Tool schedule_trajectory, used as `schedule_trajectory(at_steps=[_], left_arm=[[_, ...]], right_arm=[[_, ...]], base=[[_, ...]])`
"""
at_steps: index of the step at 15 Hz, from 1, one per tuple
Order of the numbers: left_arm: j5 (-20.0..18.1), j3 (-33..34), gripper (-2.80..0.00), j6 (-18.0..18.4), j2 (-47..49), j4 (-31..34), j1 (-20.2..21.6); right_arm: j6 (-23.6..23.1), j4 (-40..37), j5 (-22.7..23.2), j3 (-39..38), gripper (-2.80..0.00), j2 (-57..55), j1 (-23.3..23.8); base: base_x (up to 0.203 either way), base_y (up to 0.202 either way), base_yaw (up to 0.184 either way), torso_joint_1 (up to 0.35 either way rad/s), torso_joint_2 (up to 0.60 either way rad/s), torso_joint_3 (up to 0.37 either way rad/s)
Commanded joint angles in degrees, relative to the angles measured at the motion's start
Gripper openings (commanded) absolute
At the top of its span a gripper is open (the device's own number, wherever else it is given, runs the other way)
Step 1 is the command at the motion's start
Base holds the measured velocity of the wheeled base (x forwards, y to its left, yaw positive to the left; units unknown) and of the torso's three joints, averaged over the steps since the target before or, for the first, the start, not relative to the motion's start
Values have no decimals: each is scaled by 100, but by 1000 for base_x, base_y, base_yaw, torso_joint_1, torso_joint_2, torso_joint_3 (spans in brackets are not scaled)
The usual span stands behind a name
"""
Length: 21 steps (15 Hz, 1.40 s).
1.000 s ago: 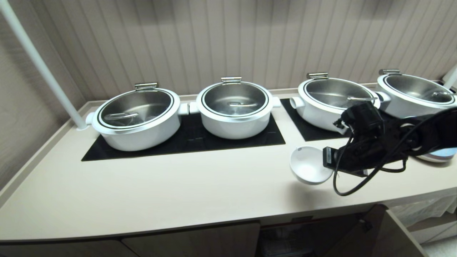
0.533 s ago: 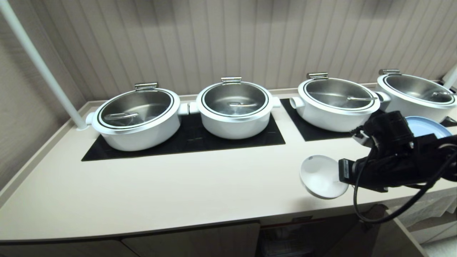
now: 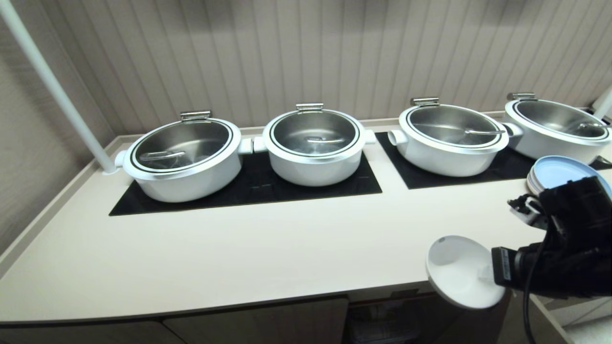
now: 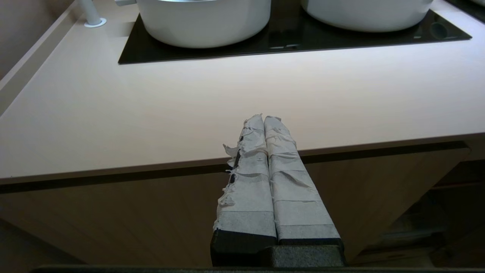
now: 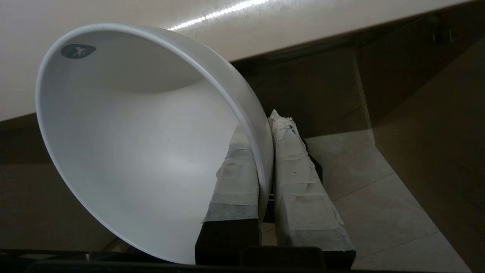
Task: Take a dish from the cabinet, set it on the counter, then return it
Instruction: Pick up the bowl from the table, then put it back into the cabinet
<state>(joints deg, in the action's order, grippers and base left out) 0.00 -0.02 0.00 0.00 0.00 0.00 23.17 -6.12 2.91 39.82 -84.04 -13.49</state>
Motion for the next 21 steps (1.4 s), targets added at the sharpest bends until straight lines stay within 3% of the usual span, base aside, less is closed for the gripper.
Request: schedule_trajectory(at_steps=[1, 4, 10, 21], left_arm=[[0, -6, -280, 0, 0, 0, 0], [0, 2, -280, 0, 0, 0, 0], [0, -6, -280, 0, 0, 0, 0], [0, -5, -280, 0, 0, 0, 0]], right_arm=[[15, -10, -12, -318, -280, 438, 4], [54, -73, -433, -757, -280, 803, 3], [671, -698, -467, -1125, -280, 1561, 5], [891, -982, -432, -2174, -280, 2992, -3]], base=[[0, 0, 0, 0, 0, 0], [0, 0, 0, 0, 0, 0], [0, 0, 0, 0, 0, 0], [0, 0, 0, 0, 0, 0]])
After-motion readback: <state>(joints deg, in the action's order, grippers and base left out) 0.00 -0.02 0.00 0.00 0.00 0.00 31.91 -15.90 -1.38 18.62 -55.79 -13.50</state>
